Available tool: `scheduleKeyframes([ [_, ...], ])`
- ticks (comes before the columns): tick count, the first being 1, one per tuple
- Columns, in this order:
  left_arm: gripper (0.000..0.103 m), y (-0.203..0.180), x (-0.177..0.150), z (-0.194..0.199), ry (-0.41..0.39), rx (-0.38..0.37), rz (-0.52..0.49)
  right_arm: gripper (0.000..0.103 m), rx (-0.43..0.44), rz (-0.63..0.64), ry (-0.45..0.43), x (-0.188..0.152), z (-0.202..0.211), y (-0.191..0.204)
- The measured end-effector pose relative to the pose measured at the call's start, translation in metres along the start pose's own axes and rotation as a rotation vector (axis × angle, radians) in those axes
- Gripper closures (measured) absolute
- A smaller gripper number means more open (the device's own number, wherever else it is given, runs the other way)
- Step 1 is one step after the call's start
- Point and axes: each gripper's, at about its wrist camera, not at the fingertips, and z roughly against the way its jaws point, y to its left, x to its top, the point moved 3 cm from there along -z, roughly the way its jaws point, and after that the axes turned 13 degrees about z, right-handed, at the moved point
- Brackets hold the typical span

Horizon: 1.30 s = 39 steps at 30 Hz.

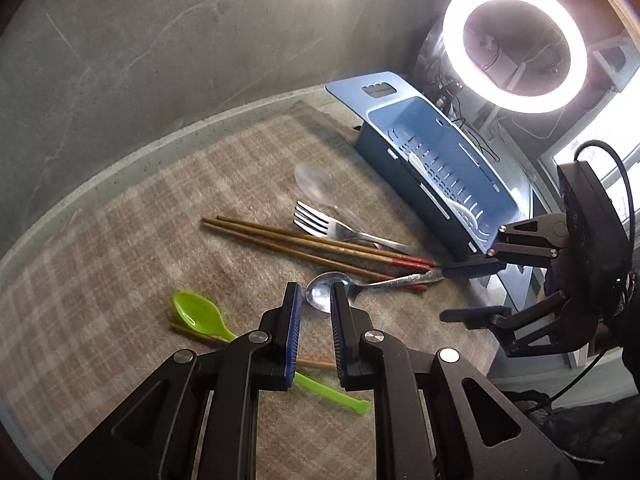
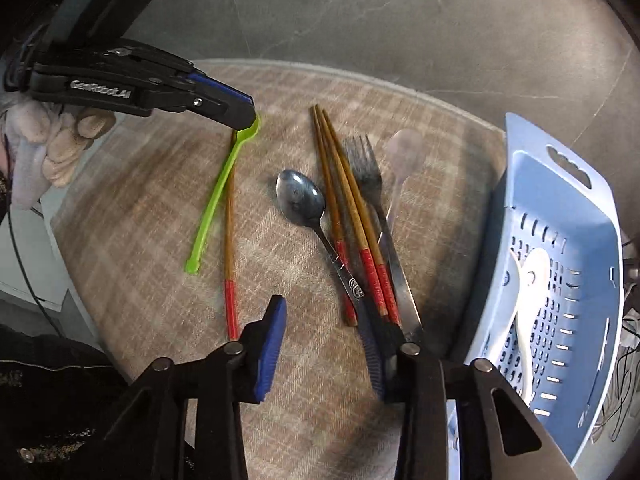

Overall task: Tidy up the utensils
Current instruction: 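Move the right gripper to the metal spoon handle and close on it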

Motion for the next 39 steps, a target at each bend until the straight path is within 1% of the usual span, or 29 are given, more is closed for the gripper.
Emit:
scheduleKeyframes([
  [5, 0.09, 0.005, -0.004, -0.004, 0.008, -0.014, 0.014, 0.072, 0.019, -0.004, 0.03, 0.009, -0.016, -0.005],
  [15, 0.09, 0.02, -0.01, -0.007, 0.017, -0.034, 0.052, 0.072, 0.017, 0.0, 0.111, 0.016, -0.041, -0.015],
  [20, 0.09, 0.022, -0.012, -0.008, 0.023, -0.03, 0.051, 0.072, 0.05, -0.003, 0.12, 0.018, -0.043, -0.01],
  [24, 0.09, 0.023, -0.011, -0.009, 0.025, -0.029, 0.05, 0.073, 0.045, 0.014, 0.127, 0.02, -0.044, -0.004],
  [27, 0.09, 0.023, -0.009, -0.011, 0.033, -0.03, 0.04, 0.073, 0.056, 0.016, 0.122, 0.018, -0.04, 0.001],
  [29, 0.09, 0.022, -0.008, -0.012, 0.036, -0.029, 0.039, 0.073, 0.047, 0.018, 0.12, 0.017, -0.038, 0.003],
  [31, 0.09, 0.022, -0.007, -0.014, 0.04, -0.031, 0.036, 0.073, 0.072, 0.01, 0.122, 0.015, -0.037, 0.005],
  [32, 0.09, 0.022, -0.006, -0.016, 0.043, -0.031, 0.035, 0.073, 0.066, 0.01, 0.128, 0.014, -0.039, 0.005],
  [35, 0.09, 0.023, -0.005, -0.019, 0.051, -0.028, 0.031, 0.073, 0.047, 0.003, 0.123, 0.014, -0.04, 0.005],
  [39, 0.089, 0.023, -0.003, -0.024, 0.066, -0.033, 0.041, 0.073, 0.068, -0.021, 0.119, 0.013, -0.042, -0.001],
])
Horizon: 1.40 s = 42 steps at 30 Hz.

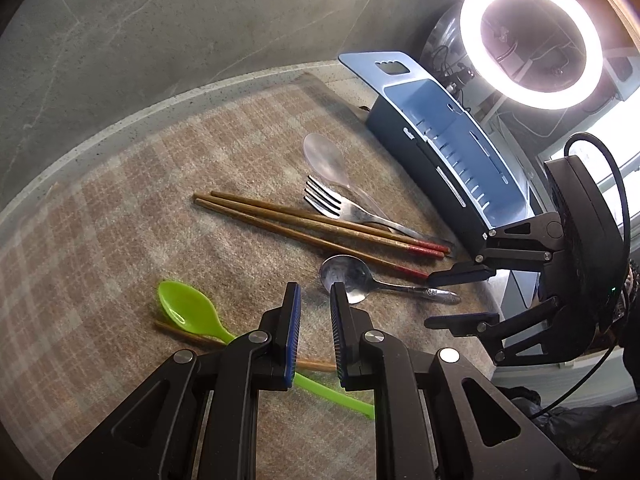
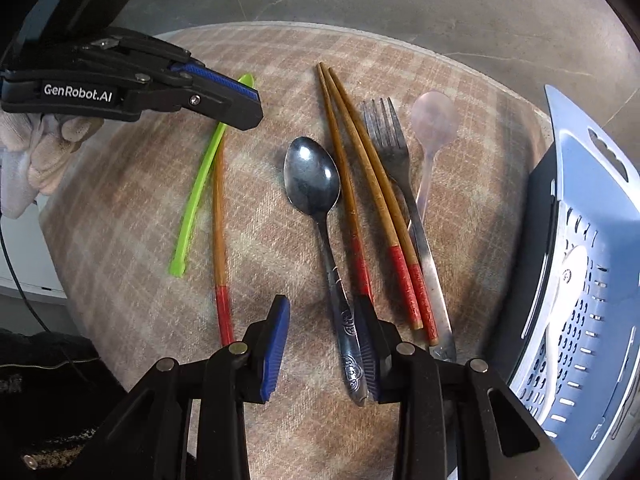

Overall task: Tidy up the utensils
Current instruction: 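Move the right gripper to the metal spoon handle and close on it, then lift the metal spoon with the right gripper and carry it over the basket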

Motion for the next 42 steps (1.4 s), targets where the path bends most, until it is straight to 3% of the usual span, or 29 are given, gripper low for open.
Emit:
scheduleKeyframes([
  [2, 0.076, 0.0, 0.001, -0.005, 0.009, 0.006, 0.0, 0.073, 0.007, 0.001, 0.011, -0.003, -0.002, -0.001],
  [19, 0.076, -0.014, 0.011, -0.046, 0.086, -0.018, 0.011, 0.073, -0.023, -0.007, 0.068, -0.018, -0.003, 0.001],
  [25, 0.082, -0.021, 0.011, -0.051, 0.092, -0.001, -0.018, 0.08, -0.031, -0.039, 0.061, -0.02, -0.009, -0.009],
  [28, 0.092, -0.027, 0.01, -0.053, 0.091, 0.021, -0.044, 0.082, -0.039, -0.032, 0.067, -0.016, -0.011, -0.01],
  [33, 0.093, -0.034, 0.006, -0.057, 0.082, 0.022, -0.065, 0.086, -0.067, -0.004, 0.077, -0.011, -0.014, -0.005],
  [35, 0.093, -0.039, 0.005, -0.06, 0.079, 0.024, -0.071, 0.093, -0.078, -0.012, 0.074, -0.009, -0.014, -0.006],
  [42, 0.093, -0.05, -0.005, -0.06, 0.055, 0.028, -0.079, 0.093, -0.104, -0.017, 0.057, -0.013, -0.009, 0.001],
])
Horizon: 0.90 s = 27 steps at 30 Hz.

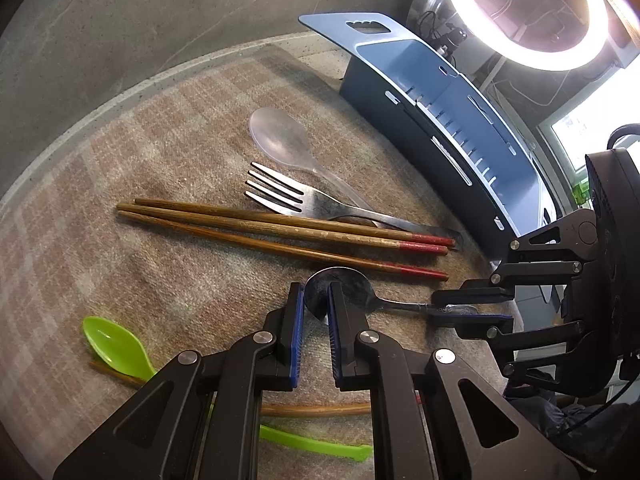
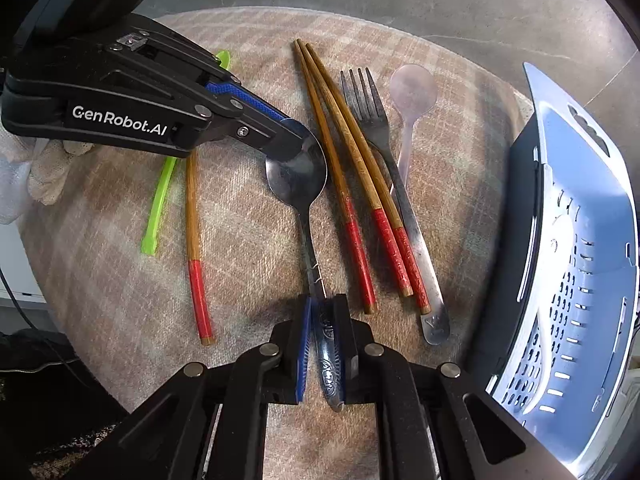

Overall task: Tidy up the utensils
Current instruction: 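Lift the metal spoon with the right gripper and carry it over the basket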

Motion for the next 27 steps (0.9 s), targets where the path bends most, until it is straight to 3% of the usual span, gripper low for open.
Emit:
scheduleKeyframes([
  [13, 0.095, -0.008, -0.007, 0.045, -0.086, -0.028, -0.018, 0.094, -0.037, -0.009, -0.061, 0.0, 0.039, 0.005],
  [19, 0.095, -0.007, 0.013, 0.065, -0.123, -0.045, -0.027, 0.094, -0.071, -0.006, -0.089, 0.002, 0.063, 0.002],
  [27, 0.096, -0.035, 0.046, 0.072, -0.168, -0.073, -0.065, 0.094, -0.125, -0.038, -0.122, -0.004, 0.095, -0.026],
])
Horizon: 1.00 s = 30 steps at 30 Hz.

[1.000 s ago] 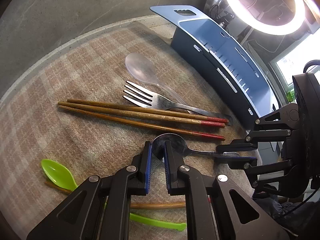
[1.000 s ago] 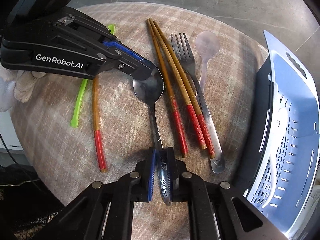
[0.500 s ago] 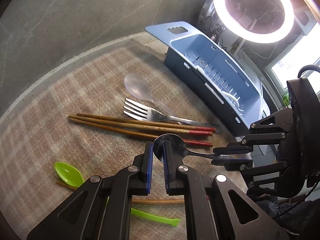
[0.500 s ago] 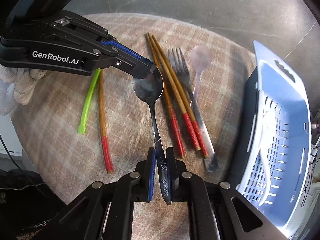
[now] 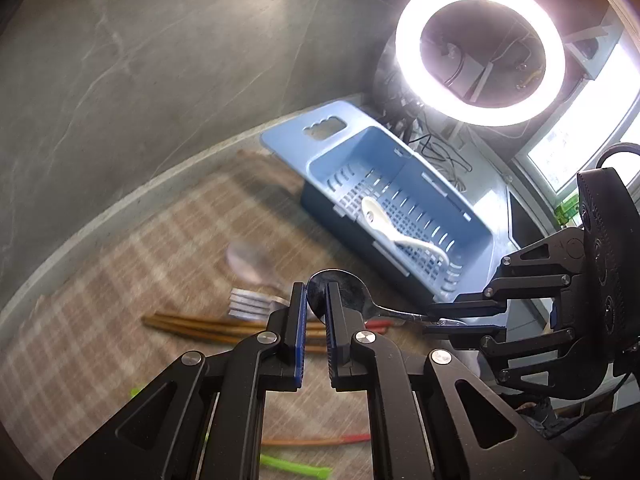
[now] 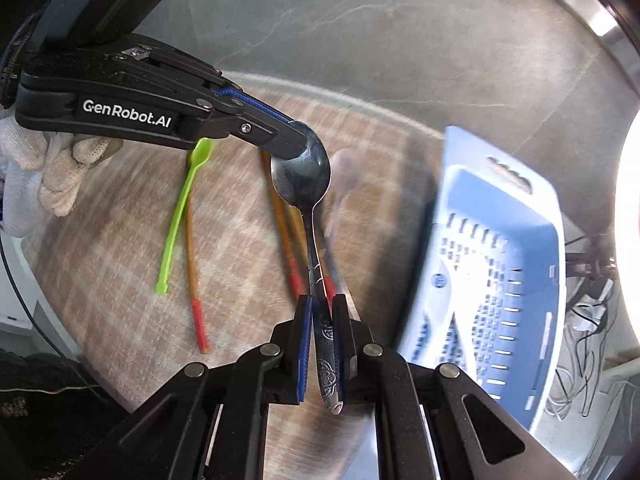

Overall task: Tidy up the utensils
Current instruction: 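Lift the metal spoon with the right gripper and carry it over the basket, then lower the metal spoon into the basket and open the right gripper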

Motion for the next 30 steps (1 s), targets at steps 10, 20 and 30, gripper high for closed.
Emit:
scheduleKeyframes([
  [10, 0.096, -0.054, 0.04, -0.044, 0.007, -0.051, -0.079, 0.095, -0.052, -0.088, 0.009, -0.037, 0.005, -0.064],
  [20, 0.096, -0.079, 0.051, -0.11, 0.101, -0.078, -0.093, 0.095, -0.029, -0.168, 0.061, -0.079, -0.021, -0.102],
  [30, 0.096, -0.083, 0.051, -0.136, 0.16, -0.045, -0.099, 0.089, -0.017, -0.168, 0.062, -0.091, -0.035, -0.111],
])
